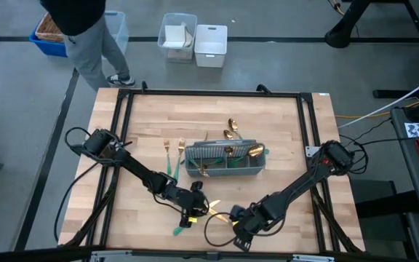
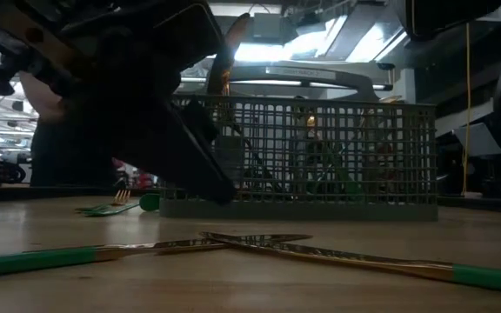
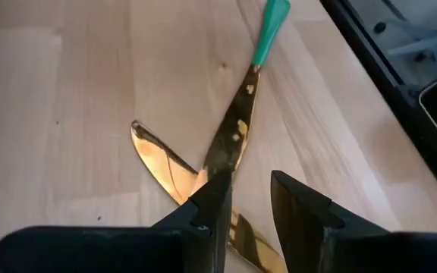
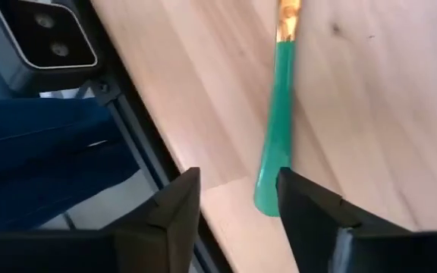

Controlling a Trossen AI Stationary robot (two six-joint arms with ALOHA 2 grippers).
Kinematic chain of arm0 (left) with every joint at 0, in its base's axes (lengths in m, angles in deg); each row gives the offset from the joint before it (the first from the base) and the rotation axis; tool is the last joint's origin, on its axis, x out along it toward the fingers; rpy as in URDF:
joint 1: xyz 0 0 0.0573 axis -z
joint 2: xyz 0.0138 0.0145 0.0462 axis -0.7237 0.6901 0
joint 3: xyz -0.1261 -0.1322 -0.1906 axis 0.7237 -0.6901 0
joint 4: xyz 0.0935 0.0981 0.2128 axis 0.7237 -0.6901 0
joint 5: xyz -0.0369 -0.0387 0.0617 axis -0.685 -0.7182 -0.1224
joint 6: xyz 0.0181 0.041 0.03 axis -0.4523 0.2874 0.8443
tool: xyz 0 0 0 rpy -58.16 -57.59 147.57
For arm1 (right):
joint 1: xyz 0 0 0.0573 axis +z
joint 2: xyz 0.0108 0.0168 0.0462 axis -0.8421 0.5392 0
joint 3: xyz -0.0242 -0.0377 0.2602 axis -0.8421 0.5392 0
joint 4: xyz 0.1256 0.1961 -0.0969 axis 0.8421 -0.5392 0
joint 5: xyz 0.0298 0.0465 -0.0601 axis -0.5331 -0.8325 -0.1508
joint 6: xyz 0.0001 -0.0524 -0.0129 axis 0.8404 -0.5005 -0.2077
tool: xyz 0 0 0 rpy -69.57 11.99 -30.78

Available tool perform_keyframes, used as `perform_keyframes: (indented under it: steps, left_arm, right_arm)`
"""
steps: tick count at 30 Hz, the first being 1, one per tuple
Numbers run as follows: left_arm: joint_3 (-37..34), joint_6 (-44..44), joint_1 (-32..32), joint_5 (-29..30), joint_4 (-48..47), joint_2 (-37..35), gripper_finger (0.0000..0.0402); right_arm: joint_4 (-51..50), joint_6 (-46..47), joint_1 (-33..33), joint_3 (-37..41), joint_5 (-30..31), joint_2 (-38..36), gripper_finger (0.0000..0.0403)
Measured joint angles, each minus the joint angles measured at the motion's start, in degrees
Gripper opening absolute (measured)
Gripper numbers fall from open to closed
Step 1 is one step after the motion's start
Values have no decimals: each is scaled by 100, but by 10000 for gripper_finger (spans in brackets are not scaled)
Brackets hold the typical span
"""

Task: Sort silverware
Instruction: Put the green knife into the gray utensil holder

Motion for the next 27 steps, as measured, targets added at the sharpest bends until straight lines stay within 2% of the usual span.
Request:
perform_keyframes:
  steps: [6, 14, 19, 27]
  left_arm:
    - [0, 179, -92, 12, 42, 0, 85]
    - [0, 89, -157, 15, 25, -2, 85]
    - [2, 84, -157, 13, 2, -4, 85]
    - [2, 90, -157, 13, 5, -4, 85]
  right_arm:
    - [114, 105, 8, 0, -58, 195, 190]
    - [-283, 157, 39, -4, 51, 413, 190]
    - [-266, 430, 63, -13, -216, 491, 191]
    - [-280, 1058, 262, -19, 43, 508, 185]
